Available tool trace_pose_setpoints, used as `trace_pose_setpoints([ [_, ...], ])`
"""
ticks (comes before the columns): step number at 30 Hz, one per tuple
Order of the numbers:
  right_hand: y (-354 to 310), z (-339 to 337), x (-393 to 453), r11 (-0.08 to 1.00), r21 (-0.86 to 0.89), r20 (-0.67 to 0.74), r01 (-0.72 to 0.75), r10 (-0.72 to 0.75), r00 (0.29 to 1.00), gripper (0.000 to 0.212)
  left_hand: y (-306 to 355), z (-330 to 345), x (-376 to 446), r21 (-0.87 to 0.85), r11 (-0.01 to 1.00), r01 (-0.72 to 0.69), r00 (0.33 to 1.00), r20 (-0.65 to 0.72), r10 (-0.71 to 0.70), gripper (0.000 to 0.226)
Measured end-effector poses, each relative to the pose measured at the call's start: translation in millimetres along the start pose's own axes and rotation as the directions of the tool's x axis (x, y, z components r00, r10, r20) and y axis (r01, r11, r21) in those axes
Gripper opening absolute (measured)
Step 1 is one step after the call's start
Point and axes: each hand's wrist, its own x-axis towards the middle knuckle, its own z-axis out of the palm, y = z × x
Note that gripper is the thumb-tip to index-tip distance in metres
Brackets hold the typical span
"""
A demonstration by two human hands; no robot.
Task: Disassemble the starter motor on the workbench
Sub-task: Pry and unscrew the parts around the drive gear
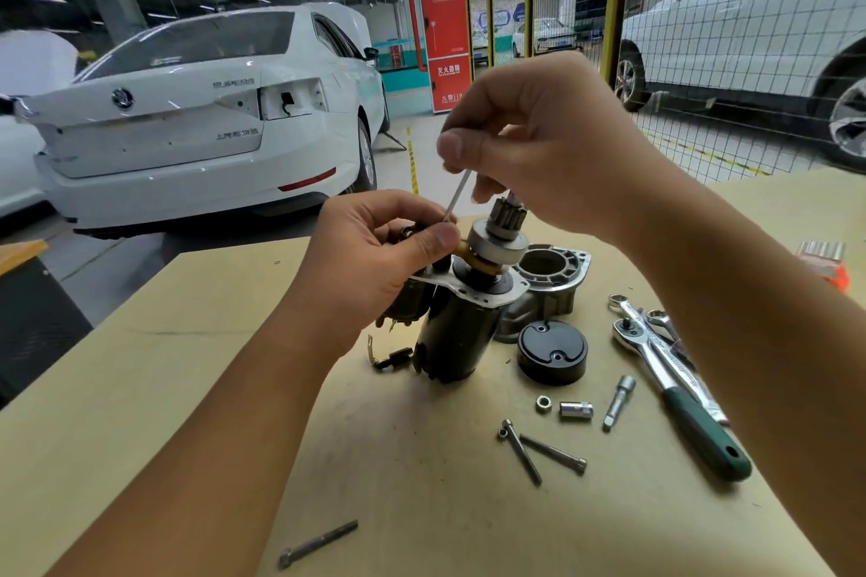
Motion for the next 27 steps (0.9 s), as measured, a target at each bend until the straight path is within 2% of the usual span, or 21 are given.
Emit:
trace_pose_setpoints([
  [3, 1.5, -2.8, -0.4, 0.996, 0.056, 0.050, 0.069, -0.071, 0.996, 0.004, 2.2, -0.4, -0.5, 0.016, 1.000, -0.019, 0.999, 0.041, 0.018, 0.019],
  [8, 1.7, -7.9, -0.9, 0.989, 0.146, 0.077, 0.008, -0.019, 0.997, 0.014, 3.6, -3.3, 0.6, 0.023, 0.999, -0.023, 0.995, 0.100, 0.021, 0.016],
  [14, -3.8, -4.6, -1.0, 0.997, -0.053, -0.030, -0.054, 0.052, 0.998, 0.038, 2.1, -3.5, 0.6, -0.008, 1.000, -0.013, 0.998, 0.056, 0.013, 0.015],
  [16, -4.5, -6.3, -0.1, 0.986, -0.152, -0.051, -0.065, 0.058, 0.997, 0.040, 1.3, -4.2, 0.8, -0.024, 1.000, -0.013, 0.999, 0.041, 0.014, 0.013],
  [18, -5.4, -9.0, 0.2, 0.975, -0.209, -0.015, -0.074, 0.072, 0.997, 0.035, 1.1, -4.5, 0.4, -0.040, 0.999, -0.012, 0.999, 0.032, 0.013, 0.011],
  [21, -5.1, -8.8, 0.1, 0.972, -0.209, 0.007, -0.102, 0.106, 0.994, 0.026, 1.5, -3.8, 0.2, -0.058, 0.998, -0.001, 1.000, 0.023, 0.003, 0.013],
  [24, -4.7, -3.1, -0.1, 0.968, -0.202, -0.102, -0.151, 0.133, 0.986, 0.037, 0.9, -5.0, 1.0, -0.074, 0.997, 0.014, 1.000, 0.013, -0.013, 0.012],
  [27, -8.2, 0.7, -1.1, 0.983, -0.137, -0.079, -0.125, 0.115, 0.990, 0.033, 0.3, -5.9, 2.0, -0.078, 0.997, 0.013, 1.000, 0.023, -0.012, 0.011],
])
